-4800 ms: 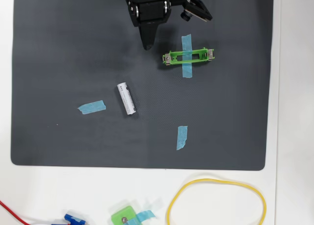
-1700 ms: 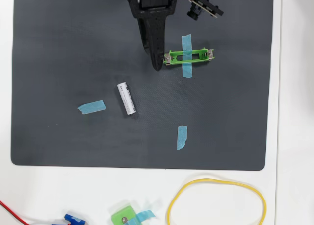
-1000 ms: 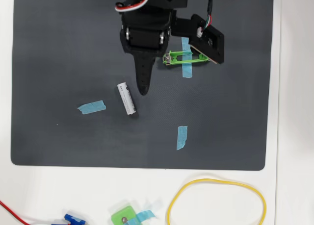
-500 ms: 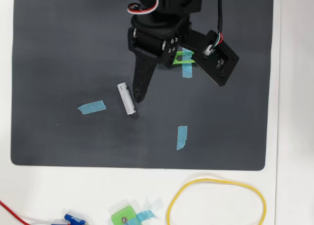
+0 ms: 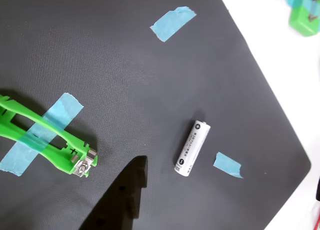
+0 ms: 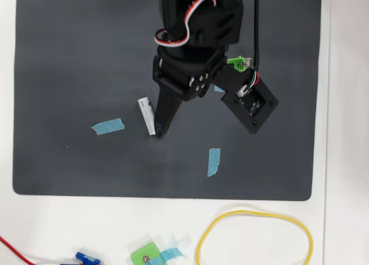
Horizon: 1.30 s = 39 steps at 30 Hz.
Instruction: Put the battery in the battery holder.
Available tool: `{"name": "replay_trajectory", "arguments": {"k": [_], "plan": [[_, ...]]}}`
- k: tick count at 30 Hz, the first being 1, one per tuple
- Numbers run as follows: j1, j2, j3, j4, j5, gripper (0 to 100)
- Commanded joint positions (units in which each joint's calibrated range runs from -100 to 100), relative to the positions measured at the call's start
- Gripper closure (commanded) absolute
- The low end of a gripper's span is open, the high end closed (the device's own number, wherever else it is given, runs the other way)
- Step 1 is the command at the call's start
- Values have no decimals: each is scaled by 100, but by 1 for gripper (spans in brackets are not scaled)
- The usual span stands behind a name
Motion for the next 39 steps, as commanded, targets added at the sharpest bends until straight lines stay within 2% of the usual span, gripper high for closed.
{"name": "replay_trajectory", "arguments": {"k": [1, 19, 39], "plan": [[70, 734, -727, -108, -86, 65], [1129, 2346, -2084, -99, -440, 65], [1222, 2891, -2207, -90, -633, 65]]}}
